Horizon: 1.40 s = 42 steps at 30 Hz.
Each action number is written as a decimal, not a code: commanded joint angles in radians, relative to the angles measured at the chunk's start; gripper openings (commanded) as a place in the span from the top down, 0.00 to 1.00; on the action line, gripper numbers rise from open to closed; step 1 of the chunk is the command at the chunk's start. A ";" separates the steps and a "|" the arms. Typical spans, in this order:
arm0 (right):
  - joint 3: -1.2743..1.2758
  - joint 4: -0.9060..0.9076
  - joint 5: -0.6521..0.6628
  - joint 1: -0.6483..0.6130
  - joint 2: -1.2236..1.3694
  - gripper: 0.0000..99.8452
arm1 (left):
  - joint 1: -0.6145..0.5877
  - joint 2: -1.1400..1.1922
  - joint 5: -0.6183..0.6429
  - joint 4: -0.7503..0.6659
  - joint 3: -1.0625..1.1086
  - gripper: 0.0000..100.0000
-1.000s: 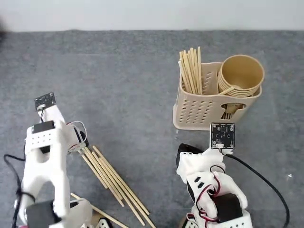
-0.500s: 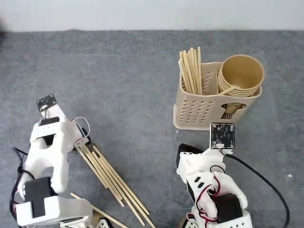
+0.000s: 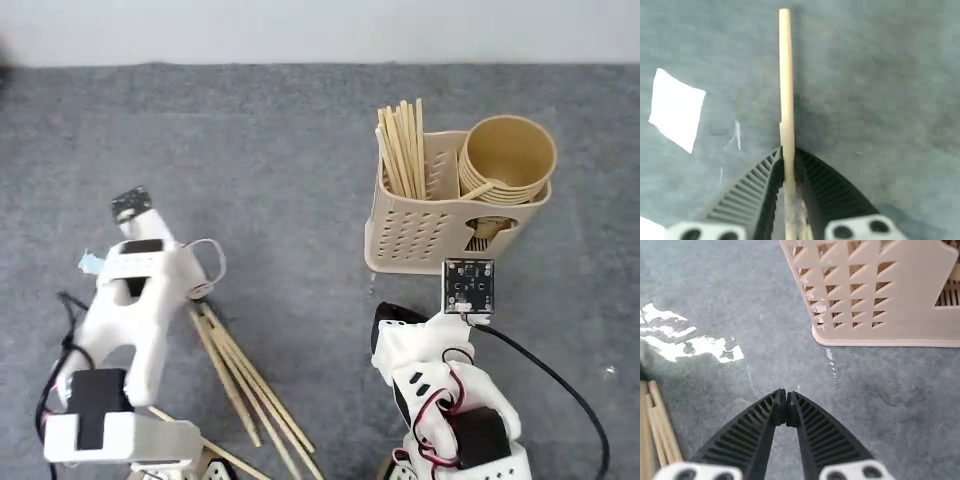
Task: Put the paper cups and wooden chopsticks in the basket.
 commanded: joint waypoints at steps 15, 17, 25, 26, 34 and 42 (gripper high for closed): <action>-0.003 -0.021 -0.011 -0.004 0.004 0.99 | 0.107 -0.006 0.091 0.620 -0.759 0.99; -0.003 -0.021 -0.011 -0.004 0.004 0.99 | 0.109 -0.006 0.091 0.677 -0.869 0.99; -0.002 -0.033 -0.011 -0.004 0.004 0.99 | 0.209 0.003 0.091 0.783 -1.260 0.99; -0.002 -0.035 -0.011 -0.004 0.004 0.99 | 0.224 0.003 0.091 0.781 -1.297 0.99; -0.002 -0.035 -0.011 -0.004 0.004 0.99 | 0.330 0.005 0.094 0.700 -1.518 0.99; -0.002 -0.035 -0.011 -0.004 0.004 0.99 | 0.396 0.002 0.095 0.468 -1.549 0.99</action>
